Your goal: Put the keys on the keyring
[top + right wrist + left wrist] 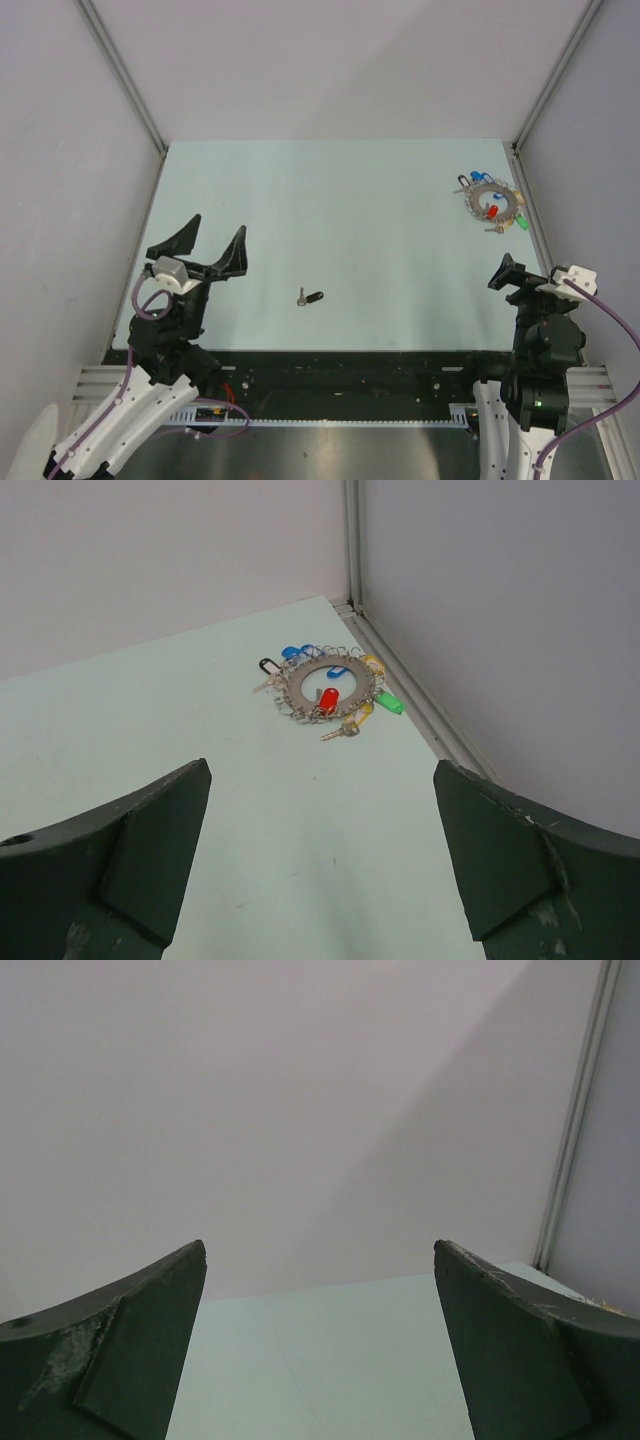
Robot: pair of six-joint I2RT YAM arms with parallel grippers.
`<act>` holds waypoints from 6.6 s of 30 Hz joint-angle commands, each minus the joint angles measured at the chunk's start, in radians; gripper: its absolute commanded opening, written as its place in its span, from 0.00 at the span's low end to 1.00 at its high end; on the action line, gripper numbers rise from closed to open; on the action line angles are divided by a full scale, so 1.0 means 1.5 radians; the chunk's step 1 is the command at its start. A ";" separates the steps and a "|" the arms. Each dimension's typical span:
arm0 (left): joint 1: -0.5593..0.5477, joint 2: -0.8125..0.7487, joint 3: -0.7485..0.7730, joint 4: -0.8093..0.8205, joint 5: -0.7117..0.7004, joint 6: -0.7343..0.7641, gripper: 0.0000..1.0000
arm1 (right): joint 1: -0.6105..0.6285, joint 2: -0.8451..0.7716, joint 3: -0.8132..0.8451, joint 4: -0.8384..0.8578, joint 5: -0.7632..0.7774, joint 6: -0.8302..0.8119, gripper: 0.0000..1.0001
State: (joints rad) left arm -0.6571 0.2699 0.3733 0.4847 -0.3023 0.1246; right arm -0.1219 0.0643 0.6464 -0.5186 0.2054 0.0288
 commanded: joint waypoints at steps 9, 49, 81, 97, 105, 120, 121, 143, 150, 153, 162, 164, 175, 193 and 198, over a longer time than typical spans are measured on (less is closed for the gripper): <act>-0.015 0.006 -0.031 0.051 0.003 0.049 1.00 | -0.002 0.154 0.065 0.018 -0.063 0.074 0.99; -0.011 0.129 0.013 -0.161 -0.211 0.010 1.00 | -0.038 1.295 0.484 0.213 0.060 0.220 0.45; -0.011 0.059 0.029 -0.214 -0.190 -0.032 1.00 | 0.355 0.989 0.261 0.045 -0.056 0.176 0.00; -0.011 0.027 0.061 -0.349 -0.148 -0.136 1.00 | 0.474 0.825 0.122 -0.067 0.045 0.282 0.32; -0.011 0.025 0.061 -0.386 -0.138 -0.150 1.00 | 0.560 0.755 0.121 -0.057 0.118 0.431 0.46; -0.011 0.035 0.058 -0.379 -0.122 -0.133 1.00 | 0.627 0.828 0.057 0.075 0.179 0.758 0.41; -0.011 0.034 0.057 -0.378 -0.122 -0.133 1.00 | 0.627 0.831 0.051 0.078 0.179 0.780 0.41; -0.011 0.042 0.055 -0.374 -0.130 -0.115 1.00 | 0.610 0.951 0.210 -0.002 0.035 0.071 0.46; -0.009 0.042 0.056 -0.377 -0.143 -0.110 1.00 | 0.656 1.050 0.275 -0.097 0.107 -0.131 0.40; -0.009 0.043 0.055 -0.378 -0.146 -0.109 1.00 | 0.668 1.066 0.283 -0.084 0.109 -0.164 0.39; -0.008 0.045 0.055 -0.377 -0.146 -0.107 1.00 | 0.687 1.130 0.295 -0.077 0.132 -0.202 0.35; -0.008 0.046 0.054 -0.378 -0.145 -0.107 1.00 | 0.690 1.136 0.295 -0.069 0.134 -0.205 0.33; -0.008 0.051 0.054 -0.379 -0.144 -0.106 1.00 | 0.700 1.148 0.299 -0.051 0.153 -0.211 0.17; -0.008 0.055 0.055 -0.379 -0.126 -0.105 1.00 | 0.588 1.027 0.287 -0.010 -0.086 -0.153 0.16; -0.008 0.056 0.055 -0.380 -0.125 -0.103 1.00 | 0.592 1.038 0.287 -0.018 -0.037 -0.129 0.34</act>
State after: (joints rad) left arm -0.6739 0.3470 0.4248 -0.0925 -0.5072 -0.0441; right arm 0.7494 1.6176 1.0683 -0.5617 0.1368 -0.2054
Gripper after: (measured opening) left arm 0.996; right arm 0.296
